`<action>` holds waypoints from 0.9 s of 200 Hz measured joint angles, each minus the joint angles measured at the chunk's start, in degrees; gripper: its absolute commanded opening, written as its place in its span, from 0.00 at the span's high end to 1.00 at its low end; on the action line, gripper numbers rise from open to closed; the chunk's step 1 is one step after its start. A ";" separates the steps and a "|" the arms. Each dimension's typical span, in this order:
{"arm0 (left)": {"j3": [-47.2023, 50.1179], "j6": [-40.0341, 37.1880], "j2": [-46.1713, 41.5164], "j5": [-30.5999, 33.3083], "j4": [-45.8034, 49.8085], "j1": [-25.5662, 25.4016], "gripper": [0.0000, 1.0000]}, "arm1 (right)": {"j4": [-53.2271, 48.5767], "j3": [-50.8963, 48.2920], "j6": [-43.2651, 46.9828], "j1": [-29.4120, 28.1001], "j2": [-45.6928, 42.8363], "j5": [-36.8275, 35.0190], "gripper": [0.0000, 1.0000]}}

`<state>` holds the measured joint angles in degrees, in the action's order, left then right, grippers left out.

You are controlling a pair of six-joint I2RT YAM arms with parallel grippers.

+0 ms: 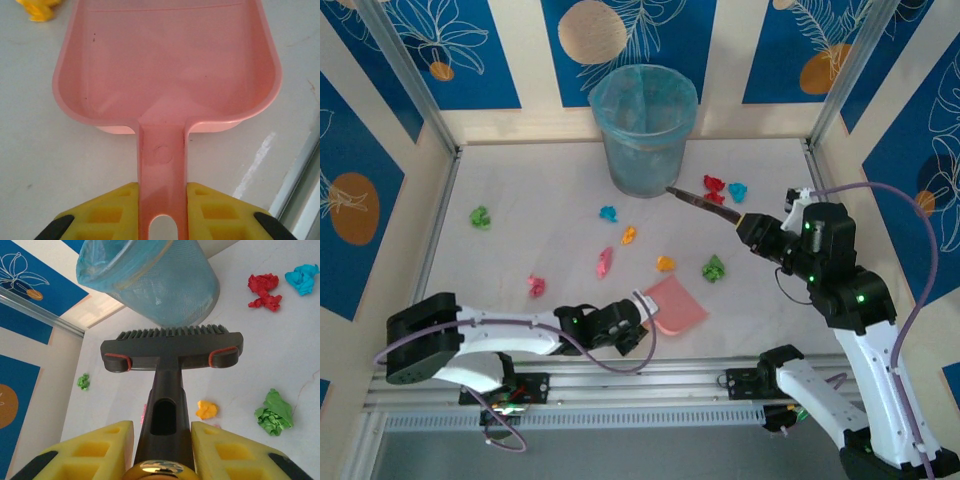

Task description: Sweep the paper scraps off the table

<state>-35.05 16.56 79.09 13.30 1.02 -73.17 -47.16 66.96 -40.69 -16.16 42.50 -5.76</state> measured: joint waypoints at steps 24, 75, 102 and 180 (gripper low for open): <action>-2.56 -0.37 4.35 -0.26 -0.85 -0.04 0.91 | -0.70 -1.60 0.15 0.00 -1.77 -0.70 1.00; -10.27 -0.87 12.41 -0.90 -1.60 -0.04 0.63 | -5.75 -6.71 0.17 0.02 -5.66 -5.70 1.00; -11.80 -1.70 14.60 -1.36 -1.46 0.02 0.39 | -8.68 -8.76 0.20 0.02 -6.78 -8.20 1.00; -8.85 -2.14 12.02 -6.49 -3.80 1.38 0.21 | -14.69 -9.53 -1.86 0.24 -5.70 -15.06 1.00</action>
<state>-43.90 14.41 91.11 6.81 -2.79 -71.79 -61.84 57.43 -42.54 -15.92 36.80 -20.82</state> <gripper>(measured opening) 0.831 0.329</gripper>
